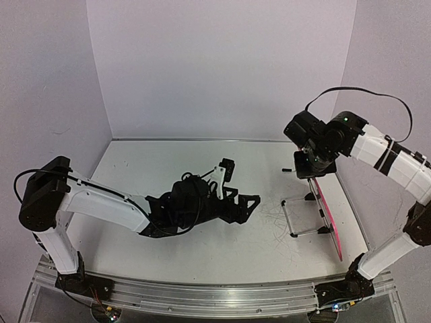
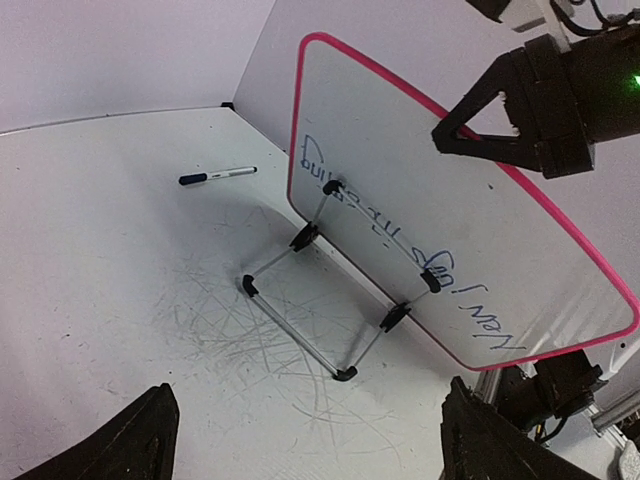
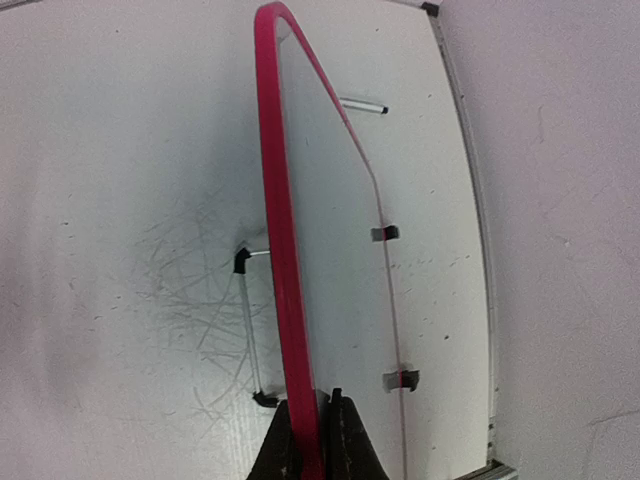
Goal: Write a sentence on the whiteboard
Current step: Adjust the whiteboard at the center of the board.
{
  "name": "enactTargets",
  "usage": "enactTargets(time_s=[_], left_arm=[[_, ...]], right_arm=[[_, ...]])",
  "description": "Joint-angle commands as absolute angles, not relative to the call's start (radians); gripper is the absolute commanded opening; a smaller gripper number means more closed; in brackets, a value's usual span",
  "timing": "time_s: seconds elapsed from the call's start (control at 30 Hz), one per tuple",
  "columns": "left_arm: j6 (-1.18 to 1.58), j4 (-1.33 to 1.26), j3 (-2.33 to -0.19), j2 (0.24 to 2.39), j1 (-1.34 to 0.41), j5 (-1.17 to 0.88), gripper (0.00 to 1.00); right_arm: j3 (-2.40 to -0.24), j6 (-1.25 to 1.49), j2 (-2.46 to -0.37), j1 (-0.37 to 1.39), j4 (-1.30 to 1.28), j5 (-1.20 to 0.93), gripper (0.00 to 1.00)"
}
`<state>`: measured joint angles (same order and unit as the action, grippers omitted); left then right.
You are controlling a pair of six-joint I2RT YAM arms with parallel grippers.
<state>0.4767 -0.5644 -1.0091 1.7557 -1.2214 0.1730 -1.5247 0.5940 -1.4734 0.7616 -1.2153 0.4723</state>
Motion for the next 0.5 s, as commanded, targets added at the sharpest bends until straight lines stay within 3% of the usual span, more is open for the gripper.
enactTargets(time_s=[0.0,0.47], left_arm=[[0.442,-0.542,-1.040,1.750,-1.218,0.267,0.92],[0.435,-0.541,-0.997,1.707,-1.218,0.288,0.92]], right_arm=[[-1.529,0.684,-1.467,0.759,-1.192,0.496,0.00],[-1.635,0.870,-1.547,0.756,-1.150,0.490,0.00]])
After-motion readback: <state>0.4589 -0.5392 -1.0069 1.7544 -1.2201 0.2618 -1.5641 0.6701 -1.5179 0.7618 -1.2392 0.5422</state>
